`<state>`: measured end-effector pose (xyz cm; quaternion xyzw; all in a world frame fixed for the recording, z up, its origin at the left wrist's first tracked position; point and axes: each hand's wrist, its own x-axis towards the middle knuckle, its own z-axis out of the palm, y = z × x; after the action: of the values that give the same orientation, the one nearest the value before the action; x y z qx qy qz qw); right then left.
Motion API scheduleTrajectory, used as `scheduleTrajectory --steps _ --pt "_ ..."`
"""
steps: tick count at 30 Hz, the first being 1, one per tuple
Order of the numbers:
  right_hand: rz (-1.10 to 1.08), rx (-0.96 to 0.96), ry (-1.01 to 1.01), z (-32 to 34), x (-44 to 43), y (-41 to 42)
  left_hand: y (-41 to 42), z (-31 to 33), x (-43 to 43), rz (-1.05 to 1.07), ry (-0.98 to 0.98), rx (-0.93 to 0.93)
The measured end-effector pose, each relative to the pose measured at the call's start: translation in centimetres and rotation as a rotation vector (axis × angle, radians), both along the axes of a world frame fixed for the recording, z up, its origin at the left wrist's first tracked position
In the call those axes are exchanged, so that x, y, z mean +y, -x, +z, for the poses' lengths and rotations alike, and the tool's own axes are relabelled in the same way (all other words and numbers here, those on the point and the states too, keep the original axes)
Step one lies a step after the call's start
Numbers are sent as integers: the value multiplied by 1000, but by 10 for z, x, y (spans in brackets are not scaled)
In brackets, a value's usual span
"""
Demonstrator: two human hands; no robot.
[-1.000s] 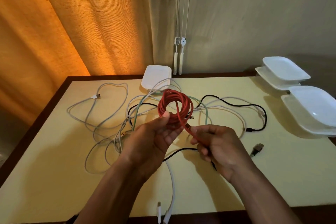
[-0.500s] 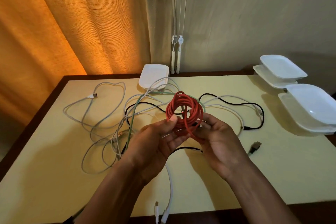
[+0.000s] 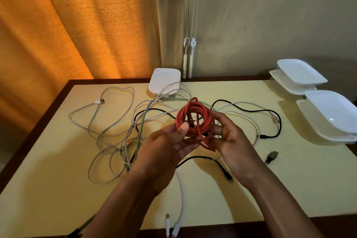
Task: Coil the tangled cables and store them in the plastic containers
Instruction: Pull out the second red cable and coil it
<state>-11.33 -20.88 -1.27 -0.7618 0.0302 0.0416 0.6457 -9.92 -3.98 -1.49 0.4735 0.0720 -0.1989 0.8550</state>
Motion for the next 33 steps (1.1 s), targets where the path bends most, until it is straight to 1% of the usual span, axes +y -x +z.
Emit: scheduleTrajectory --steps 6,10,13,15,17,19,20,21,22,23,26,31,33 --pt "-46 -30 54 -3 3 -3 3 0 -2 78 81 22" --pt "-72 -41 98 -6 3 -3 3 0 0 74 118 37" --pt "-49 -22 37 -4 3 -3 3 -1 0 56 132 45" --pt "-97 -30 -7 -5 6 -2 3 -1 -2 53 132 51" --pt "-264 -159 68 -7 8 1 3 -2 -3 59 121 56" --pt "-450 -425 227 -5 7 4 3 -4 -4 65 90 62" --pt "-479 -558 321 -2 6 5 3 -6 -4 66 79 66" --pt "-462 -657 408 0 5 6 3 -7 -4 65 71 71" --pt "-415 -717 475 3 7 8 2 -9 -4 60 64 79" --pt "-361 -733 523 3 9 8 2 -10 -4 48 60 83" --pt "-275 -661 608 -3 14 6 1 -11 -4 14 53 81" --pt "-279 -572 749 -7 13 0 1 -9 -3 -5 52 78" --pt "-270 -530 773 -7 15 -1 0 -10 -2 -26 51 96"
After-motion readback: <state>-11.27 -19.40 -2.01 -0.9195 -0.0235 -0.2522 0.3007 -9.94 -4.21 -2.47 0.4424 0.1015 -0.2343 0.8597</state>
